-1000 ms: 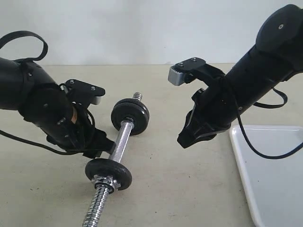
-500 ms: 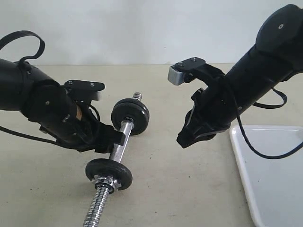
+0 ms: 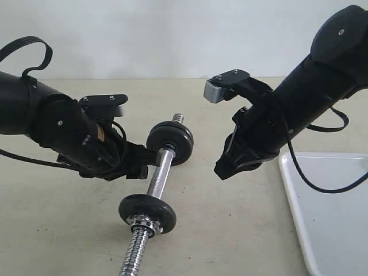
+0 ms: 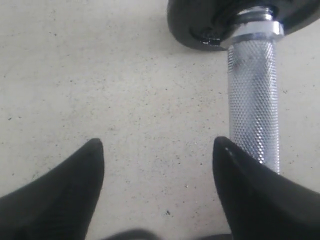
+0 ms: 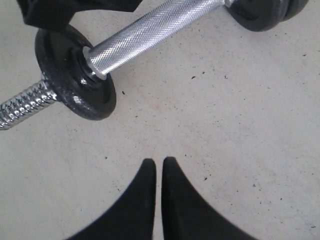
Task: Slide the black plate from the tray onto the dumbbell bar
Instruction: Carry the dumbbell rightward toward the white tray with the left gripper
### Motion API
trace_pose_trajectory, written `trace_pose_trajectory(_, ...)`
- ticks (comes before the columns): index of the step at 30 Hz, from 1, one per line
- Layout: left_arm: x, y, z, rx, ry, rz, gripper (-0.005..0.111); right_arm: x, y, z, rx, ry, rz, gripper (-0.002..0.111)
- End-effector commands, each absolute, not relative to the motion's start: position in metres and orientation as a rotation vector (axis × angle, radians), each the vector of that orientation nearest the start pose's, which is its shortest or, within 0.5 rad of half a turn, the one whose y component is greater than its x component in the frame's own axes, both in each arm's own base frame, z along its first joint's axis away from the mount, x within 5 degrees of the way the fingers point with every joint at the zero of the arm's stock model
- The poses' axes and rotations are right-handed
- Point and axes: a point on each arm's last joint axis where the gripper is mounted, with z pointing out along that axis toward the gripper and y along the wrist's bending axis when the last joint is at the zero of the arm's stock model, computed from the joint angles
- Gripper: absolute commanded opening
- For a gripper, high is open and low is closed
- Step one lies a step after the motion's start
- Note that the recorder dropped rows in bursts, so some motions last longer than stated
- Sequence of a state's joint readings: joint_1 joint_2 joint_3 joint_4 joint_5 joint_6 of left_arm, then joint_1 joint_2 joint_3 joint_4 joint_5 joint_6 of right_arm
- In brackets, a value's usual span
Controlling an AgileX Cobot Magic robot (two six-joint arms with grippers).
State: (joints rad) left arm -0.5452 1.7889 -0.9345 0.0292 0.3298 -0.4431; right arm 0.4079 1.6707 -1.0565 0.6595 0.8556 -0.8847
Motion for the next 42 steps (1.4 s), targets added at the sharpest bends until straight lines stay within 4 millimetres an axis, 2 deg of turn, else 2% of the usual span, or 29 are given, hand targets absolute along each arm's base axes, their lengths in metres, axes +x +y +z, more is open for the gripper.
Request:
trace_pose_trajectory(1, 0.287, -0.176, 0.153, 0.118, 2.684, -0.333, 0.058, 0.276, 0.166, 0.218, -1.194, 2.476, 0.680, 0.000)
trace_pose_trajectory(7, 0.285, -0.180, 0.153, 0.132, 2.683, -0.344, 0.058, 0.277, 0.165, 0.218, -1.195, 2.473, 0.655, 0.000)
trace_pose_trajectory(16, 0.277, -0.200, 0.146, 0.208, 2.661, -0.380, 0.058, 0.281, 0.157, 0.214, -1.136, 2.550, 0.508, 0.000)
trace_pose_trajectory(26, 0.278, -0.203, 0.127, 0.198, 2.698, -0.366, 0.058, 0.282, 0.154, 0.213, -1.144, 2.550, 0.473, 0.000)
trace_pose_trajectory(34, 0.282, -0.206, 0.129, 0.194, 2.647, -0.398, 0.058, 0.286, 0.141, 0.209, -1.073, 2.650, 0.273, 0.000)
trace_pose_trajectory(42, 0.282, -0.206, 0.129, 0.205, 2.644, -0.396, 0.058, 0.286, 0.137, 0.208, -1.073, 2.665, 0.263, 0.000)
